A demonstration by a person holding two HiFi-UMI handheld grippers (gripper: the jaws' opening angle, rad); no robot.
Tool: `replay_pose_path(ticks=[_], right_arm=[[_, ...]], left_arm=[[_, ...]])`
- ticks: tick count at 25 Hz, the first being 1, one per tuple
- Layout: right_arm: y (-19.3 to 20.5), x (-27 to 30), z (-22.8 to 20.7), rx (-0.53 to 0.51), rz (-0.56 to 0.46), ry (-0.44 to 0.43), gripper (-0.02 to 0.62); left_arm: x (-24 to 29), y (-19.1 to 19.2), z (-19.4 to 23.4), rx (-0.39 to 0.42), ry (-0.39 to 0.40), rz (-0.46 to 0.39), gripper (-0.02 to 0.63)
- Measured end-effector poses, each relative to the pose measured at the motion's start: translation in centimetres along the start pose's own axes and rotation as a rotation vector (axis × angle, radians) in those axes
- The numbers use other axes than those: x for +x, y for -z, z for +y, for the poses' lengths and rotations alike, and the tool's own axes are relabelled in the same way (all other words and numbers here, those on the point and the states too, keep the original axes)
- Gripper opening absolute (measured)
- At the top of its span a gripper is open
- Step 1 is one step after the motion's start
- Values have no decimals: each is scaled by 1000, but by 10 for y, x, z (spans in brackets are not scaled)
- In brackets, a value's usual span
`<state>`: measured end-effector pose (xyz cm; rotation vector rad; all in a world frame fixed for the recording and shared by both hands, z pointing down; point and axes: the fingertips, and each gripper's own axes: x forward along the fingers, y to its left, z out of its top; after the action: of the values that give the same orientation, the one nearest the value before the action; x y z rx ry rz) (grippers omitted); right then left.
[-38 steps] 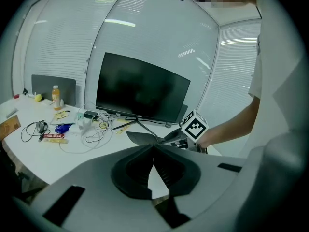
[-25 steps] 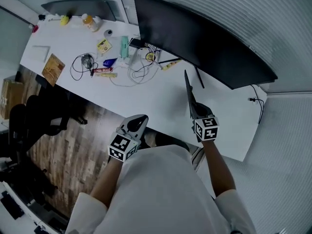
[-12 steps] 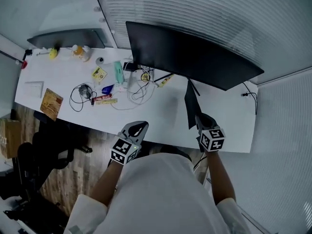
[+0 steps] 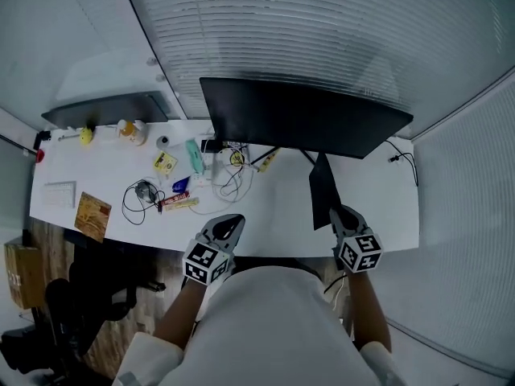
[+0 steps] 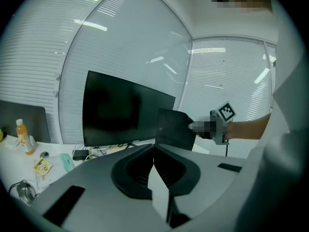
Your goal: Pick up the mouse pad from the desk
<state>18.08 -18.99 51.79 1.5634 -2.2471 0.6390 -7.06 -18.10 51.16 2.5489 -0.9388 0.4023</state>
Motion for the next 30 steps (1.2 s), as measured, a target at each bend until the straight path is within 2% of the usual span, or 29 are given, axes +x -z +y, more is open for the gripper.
replay_pose_path(ticks=[7, 15, 30], right_arm=[[-24, -33, 4, -14, -93, 30, 48], [-49, -59, -5, -24, -179, 53, 48], [-58, -81, -22, -22, -222, 57, 48]], left_arm=[[-13, -37, 5, 10, -7, -79, 18], [-15, -62, 9, 39, -45, -137, 18], [-12, -83, -2, 56, -74, -180, 18]])
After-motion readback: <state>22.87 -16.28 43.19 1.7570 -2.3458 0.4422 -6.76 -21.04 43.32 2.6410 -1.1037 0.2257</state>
